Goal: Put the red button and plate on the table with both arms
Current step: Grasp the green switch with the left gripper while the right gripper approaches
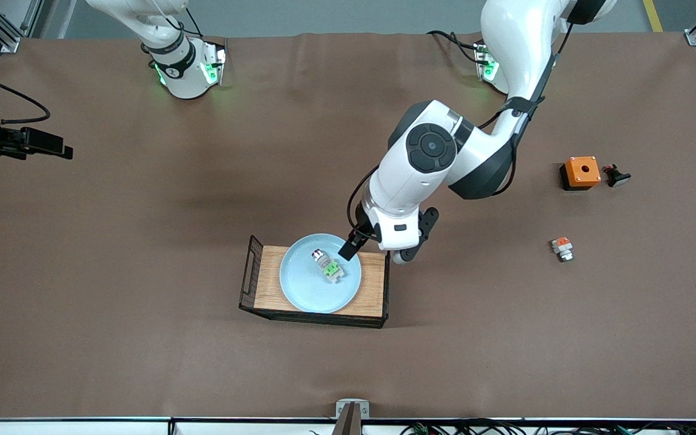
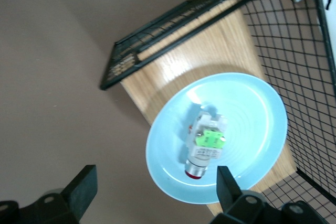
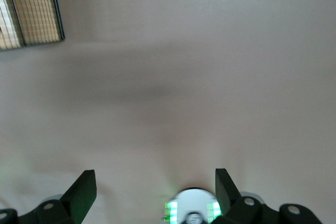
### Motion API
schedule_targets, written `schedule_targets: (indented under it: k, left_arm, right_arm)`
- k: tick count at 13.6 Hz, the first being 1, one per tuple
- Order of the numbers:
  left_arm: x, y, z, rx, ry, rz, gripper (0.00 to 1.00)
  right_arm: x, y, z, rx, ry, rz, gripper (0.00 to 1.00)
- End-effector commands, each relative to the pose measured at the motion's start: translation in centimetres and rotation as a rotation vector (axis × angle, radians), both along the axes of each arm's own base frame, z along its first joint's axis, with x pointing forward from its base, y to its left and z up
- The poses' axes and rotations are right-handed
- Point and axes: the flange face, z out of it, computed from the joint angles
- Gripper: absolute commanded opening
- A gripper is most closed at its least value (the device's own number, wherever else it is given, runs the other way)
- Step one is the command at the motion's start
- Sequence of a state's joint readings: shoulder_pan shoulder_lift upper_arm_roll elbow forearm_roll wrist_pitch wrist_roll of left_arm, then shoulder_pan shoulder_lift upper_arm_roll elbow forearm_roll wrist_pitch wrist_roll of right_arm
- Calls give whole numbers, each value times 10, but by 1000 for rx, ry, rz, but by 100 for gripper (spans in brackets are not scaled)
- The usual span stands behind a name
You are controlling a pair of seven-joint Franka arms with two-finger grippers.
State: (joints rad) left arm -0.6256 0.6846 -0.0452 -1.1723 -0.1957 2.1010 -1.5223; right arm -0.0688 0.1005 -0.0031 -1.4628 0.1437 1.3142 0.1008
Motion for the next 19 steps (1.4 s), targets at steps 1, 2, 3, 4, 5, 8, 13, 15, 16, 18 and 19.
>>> schedule_targets:
  k: [1,2,3,4,5,8,13,15,16,18,19]
  left_arm:
    - [5,-9,-3,2,-60,-43,100]
    - [4,-12,-4,0,-70,-62,100]
    - [4,-14,-7,-2,-83,-78,100]
    - [6,-16,-11,-5,-92,-84,100]
    - [7,-16,-12,-11,-105,-88,100]
    - [7,-26,-26,-9,-116,-125,100]
    - [10,-40,-46,-16,-131,-140,100]
    - [11,-42,-49,-19,-135,-141,100]
    - [13,-41,-54,-13,-133,-138,100]
    - [15,-43,-58,-14,-134,-138,100]
    - [15,-44,-59,-16,-137,-139,100]
  right_arm:
    - [0,12,6,-8,30,-187,100]
    - [1,21,6,-13,39,-217,100]
    - [1,27,6,-17,42,-236,100]
    - [1,30,7,-17,44,-241,100]
    - [2,32,7,-6,37,-243,100]
    - [11,45,-1,5,12,-228,100]
    - [26,76,-17,22,-17,-200,100]
    - [32,104,-21,-4,-18,-326,100]
    - [33,122,-24,-24,-7,-409,100]
    - [38,152,-34,-60,12,-575,100]
    - [43,162,-42,-67,11,-636,100]
